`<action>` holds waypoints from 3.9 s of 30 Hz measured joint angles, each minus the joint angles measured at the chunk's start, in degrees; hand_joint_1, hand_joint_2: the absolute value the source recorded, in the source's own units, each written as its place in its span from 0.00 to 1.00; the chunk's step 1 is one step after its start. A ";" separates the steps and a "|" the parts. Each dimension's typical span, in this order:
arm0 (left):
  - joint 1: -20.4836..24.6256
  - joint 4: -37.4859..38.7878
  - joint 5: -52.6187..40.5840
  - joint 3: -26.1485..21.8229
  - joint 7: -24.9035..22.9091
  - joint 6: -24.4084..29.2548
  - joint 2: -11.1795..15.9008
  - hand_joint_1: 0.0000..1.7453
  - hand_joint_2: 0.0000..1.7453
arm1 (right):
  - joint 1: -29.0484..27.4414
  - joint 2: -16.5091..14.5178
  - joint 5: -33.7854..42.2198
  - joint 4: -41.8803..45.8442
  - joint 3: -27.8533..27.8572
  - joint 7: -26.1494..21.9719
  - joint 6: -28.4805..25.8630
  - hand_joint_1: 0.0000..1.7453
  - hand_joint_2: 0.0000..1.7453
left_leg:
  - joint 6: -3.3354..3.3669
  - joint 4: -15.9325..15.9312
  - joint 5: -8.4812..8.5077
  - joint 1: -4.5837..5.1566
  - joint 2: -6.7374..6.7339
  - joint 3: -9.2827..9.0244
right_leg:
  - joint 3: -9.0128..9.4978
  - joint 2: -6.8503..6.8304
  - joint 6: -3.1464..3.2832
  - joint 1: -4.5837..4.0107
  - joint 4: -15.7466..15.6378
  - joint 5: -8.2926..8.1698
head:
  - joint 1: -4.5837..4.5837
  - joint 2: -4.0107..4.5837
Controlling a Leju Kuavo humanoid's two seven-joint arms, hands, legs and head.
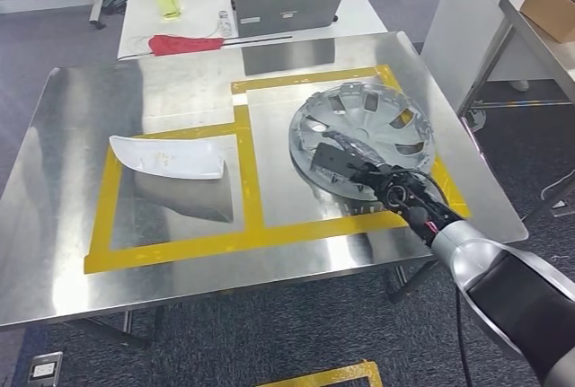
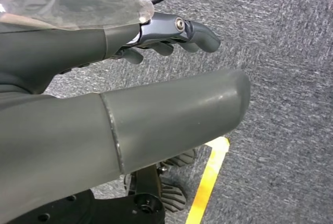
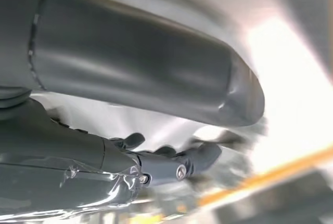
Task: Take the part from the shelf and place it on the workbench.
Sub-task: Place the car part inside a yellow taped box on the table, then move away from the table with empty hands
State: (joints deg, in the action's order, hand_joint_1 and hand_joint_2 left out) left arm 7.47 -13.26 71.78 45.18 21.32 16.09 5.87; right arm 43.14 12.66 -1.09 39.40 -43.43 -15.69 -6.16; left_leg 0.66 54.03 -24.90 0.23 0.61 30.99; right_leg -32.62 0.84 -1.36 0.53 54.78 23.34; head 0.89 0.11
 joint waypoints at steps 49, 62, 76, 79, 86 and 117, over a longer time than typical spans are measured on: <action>-0.91 -0.01 -0.49 0.00 -1.51 -1.82 -0.73 0.00 0.00 | -25.76 -0.81 20.05 63.82 16.48 -21.26 -3.16 0.00 0.00 | -0.05 -0.05 -0.09 -0.03 0.04 0.09 | -0.05 -0.04 -0.01 0.00 -0.03 0.13 | 0.02 0.00; -0.76 -0.01 -2.05 0.04 -2.26 -2.50 -1.00 0.00 0.00 | -29.56 -2.69 17.99 66.74 15.11 -20.44 -2.96 0.00 0.00 | -0.02 -0.05 -0.11 -0.03 0.03 0.09 | -0.07 -0.05 0.01 0.00 -0.03 0.14 | 0.01 0.00; -0.73 -0.01 -0.73 0.04 -4.24 -2.64 -1.06 0.00 0.00 | -30.19 -2.80 17.55 67.96 15.00 -19.35 -2.85 0.00 0.00 | 0.17 0.13 -0.25 0.20 0.04 0.17 | -0.05 -0.05 -0.10 0.14 -0.11 0.11 | -0.01 0.00; -0.73 -0.01 -0.37 0.04 -5.02 -2.94 -1.06 0.00 0.00 | -30.19 -2.80 17.55 67.96 14.93 -19.32 -2.84 0.00 0.00 | 0.38 0.35 -0.37 0.24 0.04 0.28 | -0.04 -0.05 -0.27 0.17 -0.11 0.12 | -0.02 0.00; -0.70 -0.01 -0.35 0.04 -5.46 -3.02 -1.21 0.00 0.00 | -30.15 -2.84 17.55 68.46 14.65 -19.33 -2.77 0.00 0.00 | 1.56 -1.24 0.37 -0.51 -0.30 -0.66 | -2.00 -0.27 -1.29 0.17 5.09 3.68 | 0.49 0.00; -0.43 -0.01 -0.89 0.04 -5.94 -4.03 -1.45 0.00 0.00 | -30.59 -3.13 17.43 68.90 14.76 -18.98 -2.76 0.00 0.00 | 1.26 -0.63 0.02 -0.55 -0.64 -0.68 | -2.40 -0.38 -1.20 0.06 6.96 5.47 | 0.45 0.00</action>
State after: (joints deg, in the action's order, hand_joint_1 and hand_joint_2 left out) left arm 7.04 -13.27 70.89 45.22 15.38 12.06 4.42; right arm 12.55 9.53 16.34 108.29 -28.67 -34.67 -8.92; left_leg 1.92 53.40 -24.88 -0.31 -0.03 30.31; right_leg -35.01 0.47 -2.55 0.59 61.74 28.81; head 1.34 0.11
